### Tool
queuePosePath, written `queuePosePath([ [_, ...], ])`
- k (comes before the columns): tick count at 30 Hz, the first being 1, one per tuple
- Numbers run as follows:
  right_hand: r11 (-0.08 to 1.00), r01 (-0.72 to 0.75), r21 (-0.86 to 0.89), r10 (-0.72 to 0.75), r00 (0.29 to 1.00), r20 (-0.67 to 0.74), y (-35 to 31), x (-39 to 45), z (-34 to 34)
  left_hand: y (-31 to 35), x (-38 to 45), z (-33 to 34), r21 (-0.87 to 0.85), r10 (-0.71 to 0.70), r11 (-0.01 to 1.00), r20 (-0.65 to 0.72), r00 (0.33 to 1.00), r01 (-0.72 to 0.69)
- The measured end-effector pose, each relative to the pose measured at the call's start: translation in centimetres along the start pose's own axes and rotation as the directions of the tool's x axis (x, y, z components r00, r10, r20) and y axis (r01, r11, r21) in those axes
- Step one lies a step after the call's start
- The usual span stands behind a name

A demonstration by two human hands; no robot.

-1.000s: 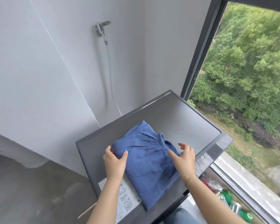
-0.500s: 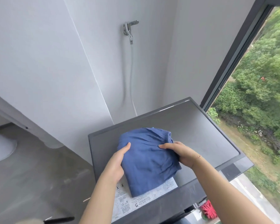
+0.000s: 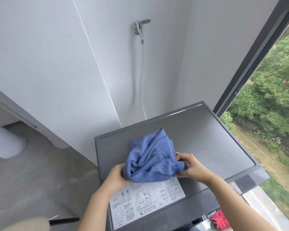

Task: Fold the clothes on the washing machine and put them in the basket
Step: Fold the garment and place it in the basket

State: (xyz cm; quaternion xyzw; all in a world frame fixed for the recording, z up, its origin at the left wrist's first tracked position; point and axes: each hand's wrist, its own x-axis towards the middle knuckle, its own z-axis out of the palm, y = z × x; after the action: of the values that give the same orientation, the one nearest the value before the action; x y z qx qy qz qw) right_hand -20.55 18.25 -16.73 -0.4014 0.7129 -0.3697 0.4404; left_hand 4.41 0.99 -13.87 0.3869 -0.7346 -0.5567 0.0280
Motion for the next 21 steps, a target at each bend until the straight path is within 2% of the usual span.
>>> queuePosePath([
  [2,0.976,0.009,-0.216,-0.016,0.999,-0.028,1.4,-0.6,1.3,-2.7,-0.6,1.2,0.081,0.007,0.997,-0.006,1.0,-0.007],
  [4,0.938,0.042,-0.345,-0.067,0.996,-0.06,1.2,-0.8,2.1,-4.6,0.2,1.7,0.099,0.033,0.995,0.001,0.999,-0.033],
  [7,0.868,0.075,-0.49,-0.124,0.99,-0.068,0.7,-0.4,2.9,-2.3,0.4,1.4,0.119,-0.004,0.993,0.03,1.0,0.001],
  [9,0.893,0.11,-0.436,-0.191,0.971,-0.147,0.5,-0.2,3.0,-1.1,0.4,1.1,0.081,-0.015,0.997,0.019,1.0,0.013],
  [11,0.956,0.147,-0.255,-0.214,0.942,-0.258,-0.1,-0.3,3.0,-0.6,0.2,1.0,-0.075,-0.035,0.997,-0.042,0.999,0.031],
  [13,0.991,0.137,0.004,-0.129,0.941,-0.313,-0.4,-0.5,3.0,-0.5,0.1,1.0,-0.216,-0.07,0.976,-0.133,0.989,0.04],
  [15,0.981,0.104,0.165,-0.044,0.942,-0.334,-0.3,-0.5,2.9,0.1,0.2,1.3,-0.289,-0.09,0.957,-0.197,0.976,0.03],
  [19,0.956,-0.046,0.29,0.18,0.873,-0.453,0.0,0.0,3.6,0.9,1.8,2.6,-0.312,-0.132,0.947,-0.162,0.978,0.076],
  [21,0.952,-0.124,0.279,0.251,0.84,-0.482,-0.1,0.4,3.7,0.9,2.6,3.2,-0.284,-0.181,0.951,-0.18,0.967,0.125],
])
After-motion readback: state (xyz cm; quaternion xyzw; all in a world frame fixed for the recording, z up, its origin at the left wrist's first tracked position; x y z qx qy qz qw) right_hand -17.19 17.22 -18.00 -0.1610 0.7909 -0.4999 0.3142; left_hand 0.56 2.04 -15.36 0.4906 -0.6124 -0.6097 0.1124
